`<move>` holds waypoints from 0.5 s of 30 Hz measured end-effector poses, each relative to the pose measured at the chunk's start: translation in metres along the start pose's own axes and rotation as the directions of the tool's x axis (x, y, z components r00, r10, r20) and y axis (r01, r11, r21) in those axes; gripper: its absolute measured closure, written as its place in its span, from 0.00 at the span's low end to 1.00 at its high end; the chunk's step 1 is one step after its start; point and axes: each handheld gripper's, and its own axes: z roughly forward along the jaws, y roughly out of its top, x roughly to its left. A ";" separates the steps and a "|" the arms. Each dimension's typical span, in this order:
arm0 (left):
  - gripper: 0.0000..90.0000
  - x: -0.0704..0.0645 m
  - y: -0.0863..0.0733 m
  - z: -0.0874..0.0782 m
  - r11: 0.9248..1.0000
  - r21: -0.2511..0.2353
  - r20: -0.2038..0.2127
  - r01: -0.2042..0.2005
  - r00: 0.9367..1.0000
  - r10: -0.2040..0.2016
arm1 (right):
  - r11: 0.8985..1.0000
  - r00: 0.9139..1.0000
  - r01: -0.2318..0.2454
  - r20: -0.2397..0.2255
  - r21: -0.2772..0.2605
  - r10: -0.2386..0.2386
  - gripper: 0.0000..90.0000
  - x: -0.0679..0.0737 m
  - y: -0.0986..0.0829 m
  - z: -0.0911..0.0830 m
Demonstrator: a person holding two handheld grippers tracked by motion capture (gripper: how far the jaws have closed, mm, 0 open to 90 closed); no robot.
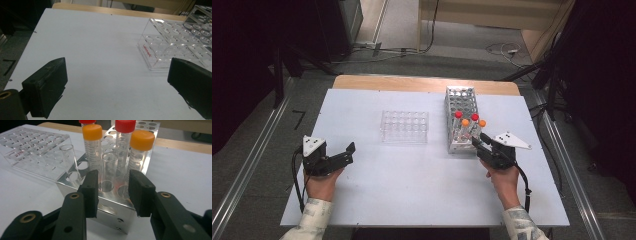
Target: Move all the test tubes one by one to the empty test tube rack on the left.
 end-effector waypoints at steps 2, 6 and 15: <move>0.03 0.001 0.000 0.000 1.000 0.001 -0.002 0.002 1.000 -0.002 | 1.000 1.000 0.008 0.006 -0.001 -0.008 0.67 0.001 0.001 0.002; 0.03 0.001 0.000 0.000 1.000 0.001 -0.001 0.004 1.000 -0.004 | 1.000 1.000 -0.009 -0.015 0.003 0.009 0.72 0.002 0.003 0.006; 0.03 0.001 0.000 0.000 1.000 -0.002 0.002 0.008 1.000 -0.008 | 1.000 1.000 -0.012 0.005 0.004 0.012 0.78 0.003 0.001 0.014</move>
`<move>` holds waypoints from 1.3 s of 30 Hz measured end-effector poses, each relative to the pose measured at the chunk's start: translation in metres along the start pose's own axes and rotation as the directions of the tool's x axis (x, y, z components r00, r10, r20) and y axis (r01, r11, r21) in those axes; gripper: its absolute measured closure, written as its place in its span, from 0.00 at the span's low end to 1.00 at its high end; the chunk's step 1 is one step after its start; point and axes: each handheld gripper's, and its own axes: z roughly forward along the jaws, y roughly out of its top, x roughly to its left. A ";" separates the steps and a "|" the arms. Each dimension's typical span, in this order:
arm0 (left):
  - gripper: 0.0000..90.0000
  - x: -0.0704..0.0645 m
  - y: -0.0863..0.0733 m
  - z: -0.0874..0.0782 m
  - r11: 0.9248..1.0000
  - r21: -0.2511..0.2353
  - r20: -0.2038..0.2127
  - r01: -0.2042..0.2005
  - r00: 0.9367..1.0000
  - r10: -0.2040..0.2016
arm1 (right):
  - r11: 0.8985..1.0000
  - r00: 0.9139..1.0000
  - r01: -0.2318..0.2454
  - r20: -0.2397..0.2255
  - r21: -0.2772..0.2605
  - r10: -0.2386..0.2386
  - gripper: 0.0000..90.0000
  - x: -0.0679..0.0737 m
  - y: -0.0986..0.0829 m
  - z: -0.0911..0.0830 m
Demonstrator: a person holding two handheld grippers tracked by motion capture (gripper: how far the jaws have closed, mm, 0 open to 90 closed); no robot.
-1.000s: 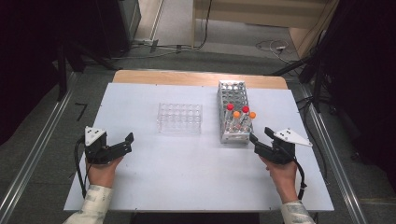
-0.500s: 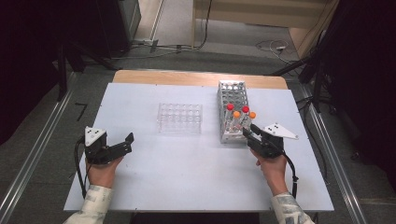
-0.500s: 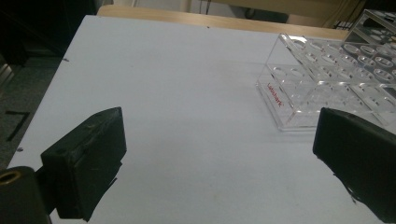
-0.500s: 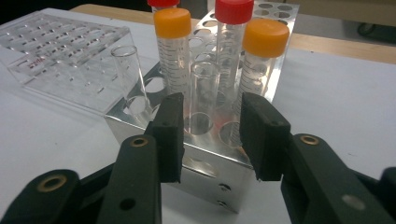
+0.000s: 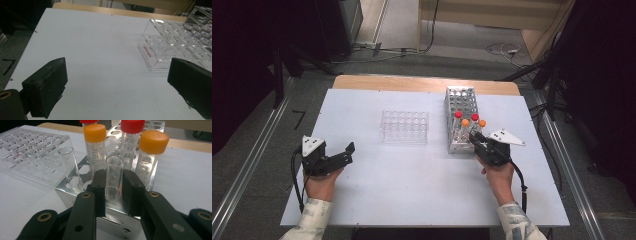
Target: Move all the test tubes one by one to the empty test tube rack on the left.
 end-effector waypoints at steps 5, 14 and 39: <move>0.03 -0.001 0.000 0.000 1.000 0.001 0.002 -0.004 1.000 0.004 | 1.000 1.000 0.002 0.001 0.003 -0.002 0.78 0.001 0.000 0.002; 0.03 -0.002 0.000 0.000 1.000 0.004 0.006 -0.006 1.000 0.006 | 0.999 1.000 0.023 0.015 -0.045 -0.022 0.81 0.005 0.007 -0.005; 0.03 -0.014 0.002 -0.002 1.000 0.010 0.030 -0.019 0.999 0.018 | 0.991 0.996 0.034 -0.073 -0.127 -0.043 0.82 0.022 0.032 -0.052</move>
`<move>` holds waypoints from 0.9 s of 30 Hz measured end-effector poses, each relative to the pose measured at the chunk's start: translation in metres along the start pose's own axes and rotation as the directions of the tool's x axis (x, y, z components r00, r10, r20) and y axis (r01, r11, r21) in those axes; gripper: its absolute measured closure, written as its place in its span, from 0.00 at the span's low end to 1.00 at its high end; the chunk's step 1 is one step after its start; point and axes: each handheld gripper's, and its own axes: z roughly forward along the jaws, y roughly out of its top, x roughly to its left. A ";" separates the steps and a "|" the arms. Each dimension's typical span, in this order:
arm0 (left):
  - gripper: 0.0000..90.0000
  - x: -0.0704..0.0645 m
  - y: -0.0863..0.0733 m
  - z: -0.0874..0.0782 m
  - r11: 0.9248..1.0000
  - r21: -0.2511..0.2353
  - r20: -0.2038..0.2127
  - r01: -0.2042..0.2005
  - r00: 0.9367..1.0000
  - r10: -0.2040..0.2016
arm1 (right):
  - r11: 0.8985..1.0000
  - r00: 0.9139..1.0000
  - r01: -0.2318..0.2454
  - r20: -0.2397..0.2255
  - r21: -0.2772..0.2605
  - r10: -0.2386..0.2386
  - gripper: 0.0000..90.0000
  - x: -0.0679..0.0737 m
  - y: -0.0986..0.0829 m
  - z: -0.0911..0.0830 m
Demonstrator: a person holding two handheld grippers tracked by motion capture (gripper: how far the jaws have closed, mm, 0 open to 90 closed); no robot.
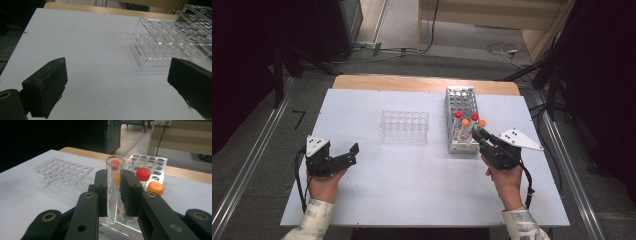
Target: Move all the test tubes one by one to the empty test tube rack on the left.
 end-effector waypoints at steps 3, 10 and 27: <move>0.03 -0.005 0.000 0.000 1.000 0.007 0.012 -0.010 1.000 0.010 | 1.000 1.000 0.003 -0.016 0.007 -0.003 0.82 0.005 -0.001 0.002; 0.04 -0.014 0.004 0.001 1.000 0.007 0.038 -0.017 0.999 0.017 | 1.000 0.998 0.012 -0.065 0.022 -0.010 0.82 0.019 -0.002 0.006; 0.07 -0.039 0.010 0.003 0.998 0.015 0.118 -0.062 0.991 0.060 | 0.996 0.991 0.068 -0.122 0.066 -0.059 0.82 0.050 -0.007 0.035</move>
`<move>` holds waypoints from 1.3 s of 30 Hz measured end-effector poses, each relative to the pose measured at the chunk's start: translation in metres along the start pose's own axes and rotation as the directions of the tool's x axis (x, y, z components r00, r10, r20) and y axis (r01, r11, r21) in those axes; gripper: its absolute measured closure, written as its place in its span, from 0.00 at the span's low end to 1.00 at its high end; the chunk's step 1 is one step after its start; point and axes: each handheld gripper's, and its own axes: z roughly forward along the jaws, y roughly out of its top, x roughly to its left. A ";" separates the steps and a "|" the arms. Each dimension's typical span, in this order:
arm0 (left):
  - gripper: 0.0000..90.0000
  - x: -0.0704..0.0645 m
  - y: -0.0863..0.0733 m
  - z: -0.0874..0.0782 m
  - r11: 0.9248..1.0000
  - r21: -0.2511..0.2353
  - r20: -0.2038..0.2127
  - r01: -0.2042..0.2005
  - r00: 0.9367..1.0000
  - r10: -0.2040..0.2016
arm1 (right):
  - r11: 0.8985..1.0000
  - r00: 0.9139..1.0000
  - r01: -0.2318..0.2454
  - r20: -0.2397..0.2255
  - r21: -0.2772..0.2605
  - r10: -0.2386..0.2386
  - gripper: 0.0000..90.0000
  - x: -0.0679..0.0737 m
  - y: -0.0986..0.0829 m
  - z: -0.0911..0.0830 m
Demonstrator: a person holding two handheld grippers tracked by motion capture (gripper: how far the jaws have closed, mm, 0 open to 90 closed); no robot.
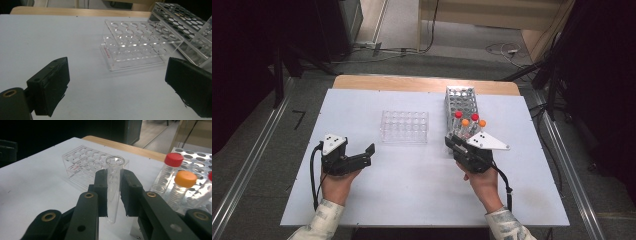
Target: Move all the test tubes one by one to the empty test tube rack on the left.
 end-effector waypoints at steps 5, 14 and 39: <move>0.14 -0.011 0.005 0.006 1.000 0.000 0.046 -0.012 0.999 0.012 | 1.000 1.000 0.006 -0.004 0.004 -0.006 0.82 0.006 0.000 0.011; 0.09 -0.051 0.024 0.034 0.998 0.058 0.164 -0.026 0.986 0.017 | 1.000 1.000 0.018 -0.006 0.015 -0.018 0.82 0.018 0.001 0.033; 0.81 -0.117 0.054 0.068 0.973 0.053 0.372 -0.223 0.909 0.188 | 0.998 0.998 0.058 -0.024 0.025 -0.057 0.81 0.035 0.002 0.051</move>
